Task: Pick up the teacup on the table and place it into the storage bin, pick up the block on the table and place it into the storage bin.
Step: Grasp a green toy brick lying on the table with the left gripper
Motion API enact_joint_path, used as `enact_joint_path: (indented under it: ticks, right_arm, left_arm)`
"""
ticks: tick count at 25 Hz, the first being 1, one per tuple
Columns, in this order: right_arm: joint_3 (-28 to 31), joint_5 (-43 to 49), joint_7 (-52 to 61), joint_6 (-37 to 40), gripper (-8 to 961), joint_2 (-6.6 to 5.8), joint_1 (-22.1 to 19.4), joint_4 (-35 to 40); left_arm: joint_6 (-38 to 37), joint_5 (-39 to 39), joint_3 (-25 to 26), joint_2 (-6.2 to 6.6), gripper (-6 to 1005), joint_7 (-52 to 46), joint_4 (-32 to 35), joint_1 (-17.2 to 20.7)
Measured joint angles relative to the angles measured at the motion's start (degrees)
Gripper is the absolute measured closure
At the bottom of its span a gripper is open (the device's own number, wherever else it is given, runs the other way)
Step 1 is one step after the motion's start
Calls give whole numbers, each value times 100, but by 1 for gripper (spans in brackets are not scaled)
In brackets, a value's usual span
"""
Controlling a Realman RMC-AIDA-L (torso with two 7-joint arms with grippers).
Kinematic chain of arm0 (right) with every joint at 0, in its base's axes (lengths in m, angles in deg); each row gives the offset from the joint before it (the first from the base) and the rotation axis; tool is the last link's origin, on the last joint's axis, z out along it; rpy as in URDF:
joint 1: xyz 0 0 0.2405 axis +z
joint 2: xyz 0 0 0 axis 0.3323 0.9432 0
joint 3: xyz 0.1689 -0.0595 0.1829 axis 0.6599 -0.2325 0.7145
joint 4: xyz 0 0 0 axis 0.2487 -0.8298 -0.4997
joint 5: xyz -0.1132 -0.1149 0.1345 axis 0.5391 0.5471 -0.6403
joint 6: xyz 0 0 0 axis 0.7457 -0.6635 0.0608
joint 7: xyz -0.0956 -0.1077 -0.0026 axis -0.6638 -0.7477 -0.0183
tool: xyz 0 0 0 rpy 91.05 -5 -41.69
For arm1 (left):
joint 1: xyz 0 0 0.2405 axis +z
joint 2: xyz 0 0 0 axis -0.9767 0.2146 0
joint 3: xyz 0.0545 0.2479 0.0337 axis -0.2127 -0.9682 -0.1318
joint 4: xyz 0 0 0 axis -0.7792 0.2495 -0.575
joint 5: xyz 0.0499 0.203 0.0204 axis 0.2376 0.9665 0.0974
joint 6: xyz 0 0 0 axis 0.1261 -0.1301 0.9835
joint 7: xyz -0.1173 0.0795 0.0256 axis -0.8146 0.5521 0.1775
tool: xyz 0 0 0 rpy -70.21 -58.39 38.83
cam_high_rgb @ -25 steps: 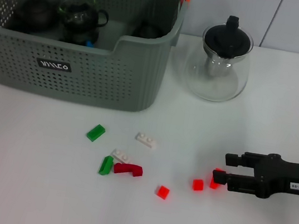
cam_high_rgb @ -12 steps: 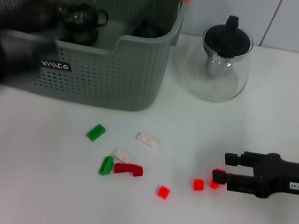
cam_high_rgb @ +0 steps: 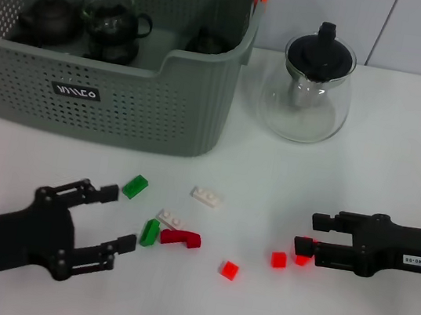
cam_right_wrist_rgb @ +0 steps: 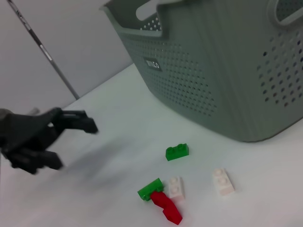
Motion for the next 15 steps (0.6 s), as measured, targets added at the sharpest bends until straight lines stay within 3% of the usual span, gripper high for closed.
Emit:
enact_joint_path:
  ticks: [6,15]
  right_arm:
    - [-2,4,16,-5,217,12,-12,-7]
    - [7,8,34,-5,216,14,-42,-9]
  left_arm:
    - [1061,86,-23,17,278,271,-527,-296]
    - [1767,86,46,-5,345,1729,-1092,-245]
